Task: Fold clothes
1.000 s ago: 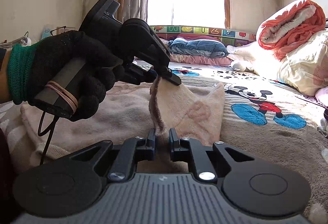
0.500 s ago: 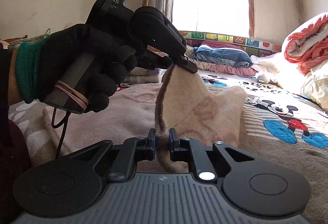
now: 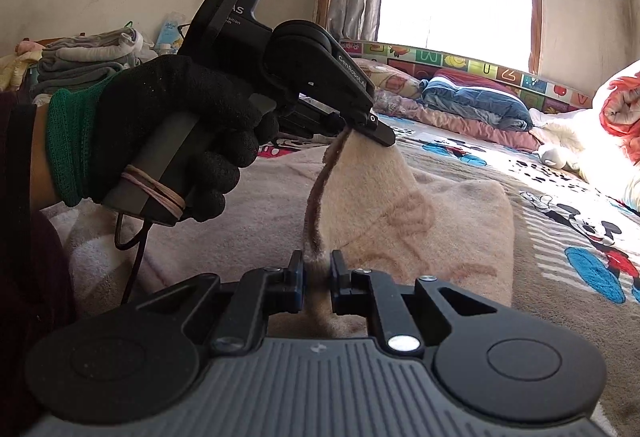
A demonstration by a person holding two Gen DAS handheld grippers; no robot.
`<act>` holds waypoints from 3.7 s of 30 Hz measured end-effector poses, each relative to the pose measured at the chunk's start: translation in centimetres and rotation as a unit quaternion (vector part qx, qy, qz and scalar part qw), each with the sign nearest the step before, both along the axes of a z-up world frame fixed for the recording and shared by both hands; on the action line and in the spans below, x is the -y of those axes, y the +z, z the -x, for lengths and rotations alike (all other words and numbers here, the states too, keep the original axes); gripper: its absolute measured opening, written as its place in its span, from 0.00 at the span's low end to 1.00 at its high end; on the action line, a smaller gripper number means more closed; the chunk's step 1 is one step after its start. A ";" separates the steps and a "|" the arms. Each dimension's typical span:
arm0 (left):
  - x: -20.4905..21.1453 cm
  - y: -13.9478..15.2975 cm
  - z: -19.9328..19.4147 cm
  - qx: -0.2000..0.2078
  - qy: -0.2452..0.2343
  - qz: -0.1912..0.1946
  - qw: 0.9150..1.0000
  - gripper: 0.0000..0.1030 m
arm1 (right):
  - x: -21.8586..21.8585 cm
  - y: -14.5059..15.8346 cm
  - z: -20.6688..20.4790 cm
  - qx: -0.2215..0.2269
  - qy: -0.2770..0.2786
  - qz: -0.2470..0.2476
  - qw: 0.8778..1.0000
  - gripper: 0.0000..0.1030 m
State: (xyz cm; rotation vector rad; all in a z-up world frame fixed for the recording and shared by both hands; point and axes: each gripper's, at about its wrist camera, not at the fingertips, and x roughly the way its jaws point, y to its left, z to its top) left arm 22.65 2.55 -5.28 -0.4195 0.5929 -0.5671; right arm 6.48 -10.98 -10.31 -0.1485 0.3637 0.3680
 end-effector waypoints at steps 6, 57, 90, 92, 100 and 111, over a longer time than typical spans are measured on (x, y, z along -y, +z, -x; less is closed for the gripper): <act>0.3 -0.9 0.1 -0.009 -0.003 -0.041 0.999 0.03 | -0.2 -0.3 0.4 -0.005 0.006 0.013 1.000 0.14; -1.0 -3.0 0.0 -0.053 -0.015 -0.045 0.997 0.03 | 4.1 -0.5 4.8 -0.004 -0.012 0.059 0.998 0.63; -0.5 -3.5 0.3 -0.073 -0.023 -0.048 0.996 0.03 | 4.8 -0.5 6.8 -0.014 -0.035 0.127 0.991 0.18; -0.6 -3.5 0.2 -0.075 -0.021 -0.041 0.996 0.04 | 4.1 -0.3 6.8 0.009 -0.022 0.130 0.991 0.24; -3.7 -4.2 -1.2 -0.119 0.048 0.047 0.991 0.26 | 2.7 -0.9 4.8 0.012 0.009 0.113 0.993 0.44; -4.7 -3.5 -2.8 -0.095 0.133 -0.024 0.986 0.19 | 2.3 -1.2 3.6 -0.066 0.034 0.095 0.993 0.54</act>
